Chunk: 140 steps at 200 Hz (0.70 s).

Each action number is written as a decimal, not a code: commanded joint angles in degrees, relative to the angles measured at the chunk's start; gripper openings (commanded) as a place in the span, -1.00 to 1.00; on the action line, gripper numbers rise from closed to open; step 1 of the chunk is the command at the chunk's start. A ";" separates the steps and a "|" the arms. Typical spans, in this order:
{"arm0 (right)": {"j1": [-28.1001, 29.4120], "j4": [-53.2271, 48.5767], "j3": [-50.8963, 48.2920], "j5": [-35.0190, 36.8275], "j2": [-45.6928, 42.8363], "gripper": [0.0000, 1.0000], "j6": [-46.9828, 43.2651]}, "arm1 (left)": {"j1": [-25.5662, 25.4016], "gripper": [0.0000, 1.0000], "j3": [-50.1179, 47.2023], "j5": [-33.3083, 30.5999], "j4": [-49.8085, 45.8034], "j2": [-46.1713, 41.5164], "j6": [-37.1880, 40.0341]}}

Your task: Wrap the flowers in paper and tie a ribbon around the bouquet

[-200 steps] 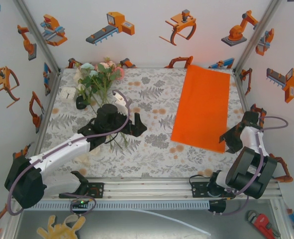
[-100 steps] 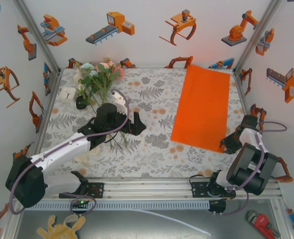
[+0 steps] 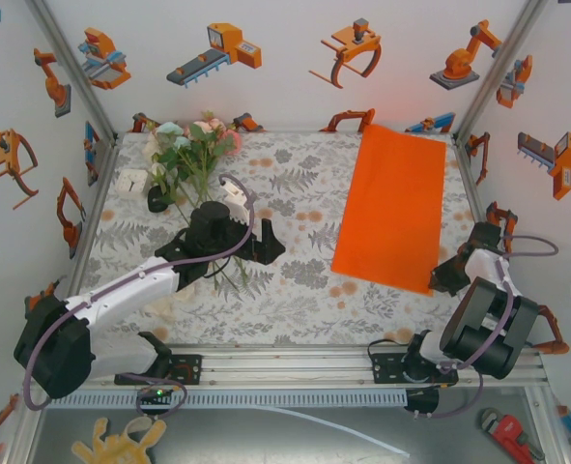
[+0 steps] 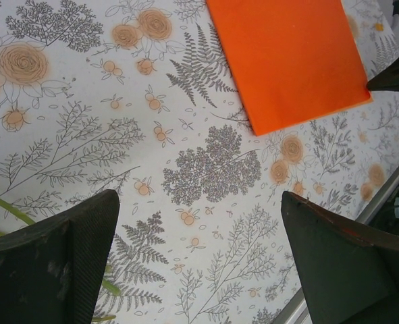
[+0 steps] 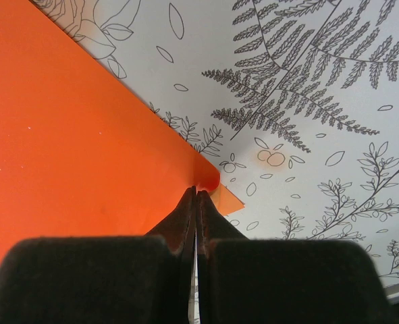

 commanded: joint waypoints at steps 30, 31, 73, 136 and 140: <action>-0.40 -3.85 0.87 0.40 -2.37 -0.87 -0.36 | 0.31 0.94 -0.64 0.73 1.22 -0.10 -0.63; -0.40 -3.86 0.84 0.46 -2.50 -0.86 -0.39 | 0.33 0.94 -0.67 0.77 1.21 -0.10 -0.64; -0.48 -5.07 0.54 5.06 -4.52 -0.70 -1.13 | 0.26 0.94 -0.85 0.74 1.49 -0.10 -0.82; -0.49 -3.56 -0.11 5.87 -3.88 -0.36 -1.64 | 0.43 0.94 -1.04 0.08 1.48 -0.04 -0.45; -0.43 -3.27 -0.36 5.83 -3.81 -0.36 -1.64 | 0.40 0.94 -1.04 0.06 1.46 -0.05 -0.47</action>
